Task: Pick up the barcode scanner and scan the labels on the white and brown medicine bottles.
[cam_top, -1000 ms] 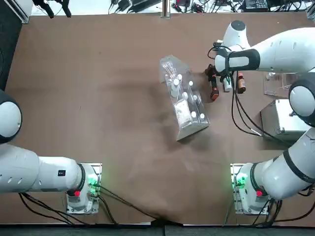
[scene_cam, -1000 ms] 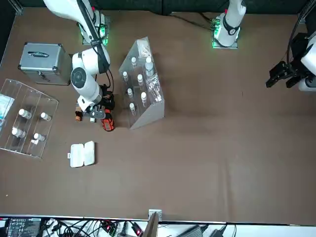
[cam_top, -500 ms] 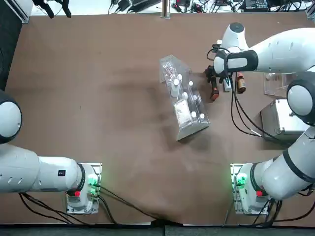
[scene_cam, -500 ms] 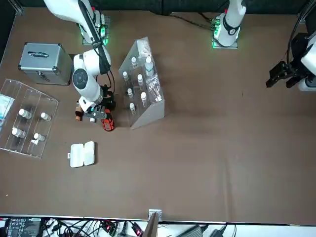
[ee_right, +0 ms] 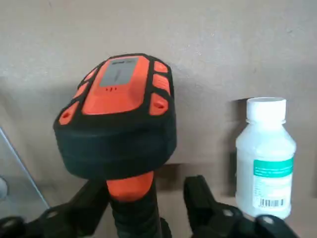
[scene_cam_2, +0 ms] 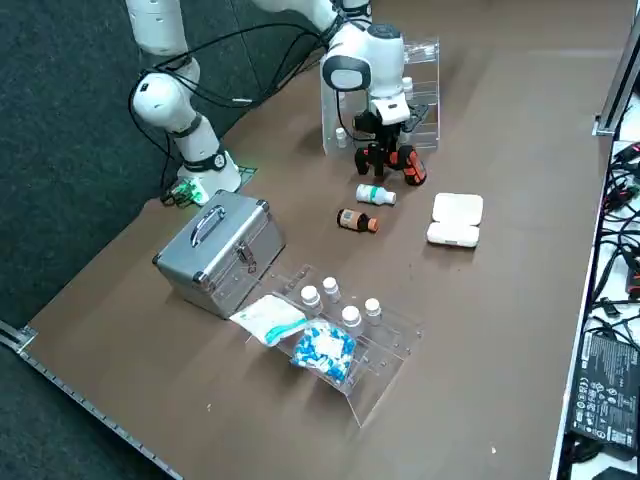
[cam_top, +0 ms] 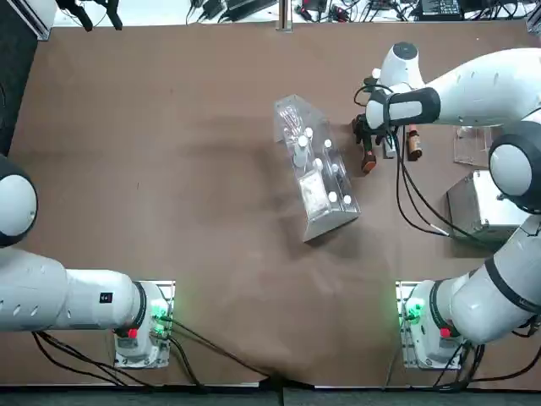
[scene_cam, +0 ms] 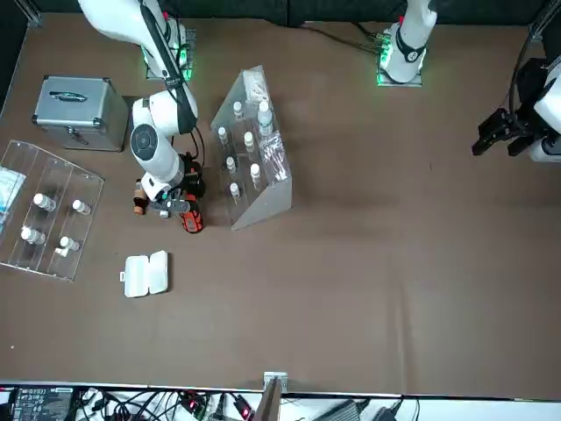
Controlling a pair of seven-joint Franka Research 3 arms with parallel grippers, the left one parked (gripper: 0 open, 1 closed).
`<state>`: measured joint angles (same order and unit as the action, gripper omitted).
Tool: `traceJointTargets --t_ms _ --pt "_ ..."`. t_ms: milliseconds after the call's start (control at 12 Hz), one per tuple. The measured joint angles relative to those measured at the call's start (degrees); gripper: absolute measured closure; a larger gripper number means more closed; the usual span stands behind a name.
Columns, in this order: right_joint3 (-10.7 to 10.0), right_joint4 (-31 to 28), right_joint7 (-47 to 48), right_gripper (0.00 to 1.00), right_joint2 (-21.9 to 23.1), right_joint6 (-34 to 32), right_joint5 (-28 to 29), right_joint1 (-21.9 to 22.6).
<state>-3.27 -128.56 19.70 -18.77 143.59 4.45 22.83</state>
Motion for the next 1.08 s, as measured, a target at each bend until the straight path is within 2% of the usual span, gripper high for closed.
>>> traceJointTargets --t_ms 83,250,417,500,750,1083 --pt "0.0 0.0 0.0 0.21 -0.1 0.1 0.0 0.0" --pt "0.0 0.1 0.3 0.26 -0.1 0.1 0.0 0.0" --pt "0.0 0.4 2.1 0.51 0.3 0.1 0.1 0.2" --pt "0.0 0.6 2.9 0.58 0.6 0.1 0.1 0.5" --pt "0.0 1.8 3.0 0.58 2.6 -3.7 0.1 0.9" --pt "-0.8 6.3 2.3 0.58 6.7 -18.0 0.1 0.0"
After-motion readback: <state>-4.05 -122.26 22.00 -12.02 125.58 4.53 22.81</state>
